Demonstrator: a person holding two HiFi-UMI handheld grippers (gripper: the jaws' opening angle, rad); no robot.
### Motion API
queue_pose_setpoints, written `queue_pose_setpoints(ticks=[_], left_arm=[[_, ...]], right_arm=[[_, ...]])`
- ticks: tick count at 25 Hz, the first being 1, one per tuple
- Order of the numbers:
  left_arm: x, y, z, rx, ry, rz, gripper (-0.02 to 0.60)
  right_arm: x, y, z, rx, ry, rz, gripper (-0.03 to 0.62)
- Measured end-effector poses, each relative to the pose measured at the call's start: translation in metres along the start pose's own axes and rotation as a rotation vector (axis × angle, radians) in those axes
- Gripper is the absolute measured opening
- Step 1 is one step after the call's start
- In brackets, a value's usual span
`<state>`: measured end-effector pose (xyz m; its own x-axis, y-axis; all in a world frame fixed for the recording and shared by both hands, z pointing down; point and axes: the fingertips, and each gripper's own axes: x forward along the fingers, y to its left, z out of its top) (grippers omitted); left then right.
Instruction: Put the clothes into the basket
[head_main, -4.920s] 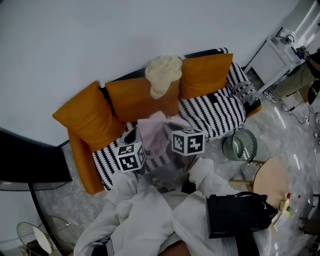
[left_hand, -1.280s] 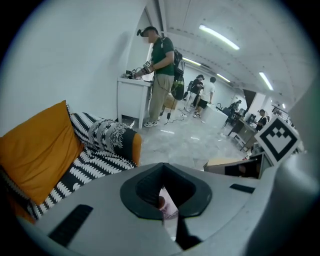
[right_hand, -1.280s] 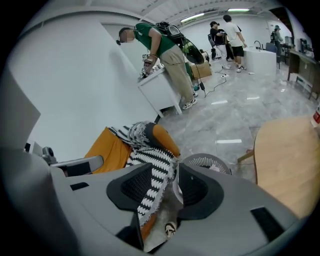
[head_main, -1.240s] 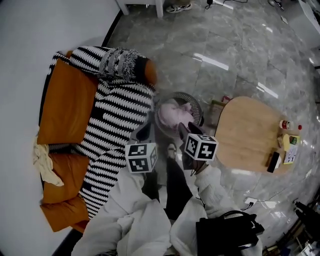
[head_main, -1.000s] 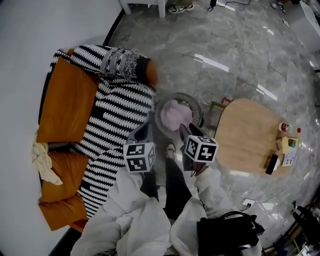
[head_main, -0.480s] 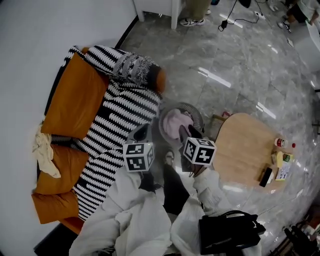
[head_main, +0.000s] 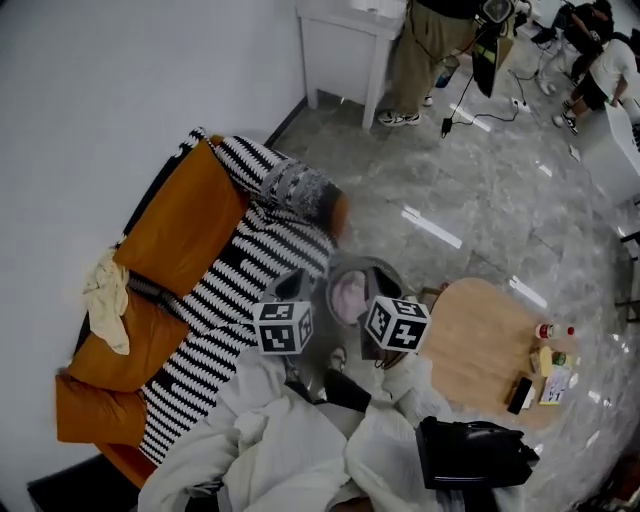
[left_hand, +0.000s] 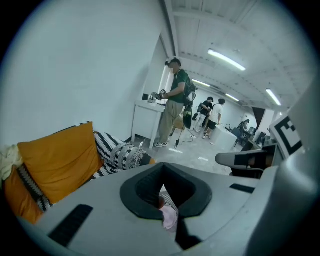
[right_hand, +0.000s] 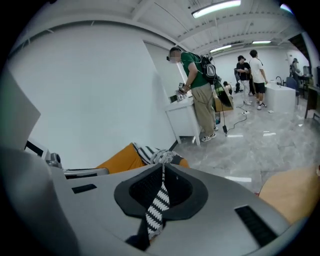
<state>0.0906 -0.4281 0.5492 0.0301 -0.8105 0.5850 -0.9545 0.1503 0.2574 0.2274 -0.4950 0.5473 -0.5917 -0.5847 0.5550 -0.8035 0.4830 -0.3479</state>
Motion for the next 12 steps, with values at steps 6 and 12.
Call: queue_pose_setpoints(ticks=[6, 12], left_arm=[[-0.031, -0.020, 0.035, 0.064, -0.107, -0.053, 0.000], [-0.044, -0.017, 0.044, 0.092, -0.134, -0.066, 0.000]], right_arm=[[-0.038, 0.019, 0.034, -0.037, -0.105, -0.009, 0.031], [-0.053, 0.029, 0.041, -0.029, -0.151, -0.025, 0.031]])
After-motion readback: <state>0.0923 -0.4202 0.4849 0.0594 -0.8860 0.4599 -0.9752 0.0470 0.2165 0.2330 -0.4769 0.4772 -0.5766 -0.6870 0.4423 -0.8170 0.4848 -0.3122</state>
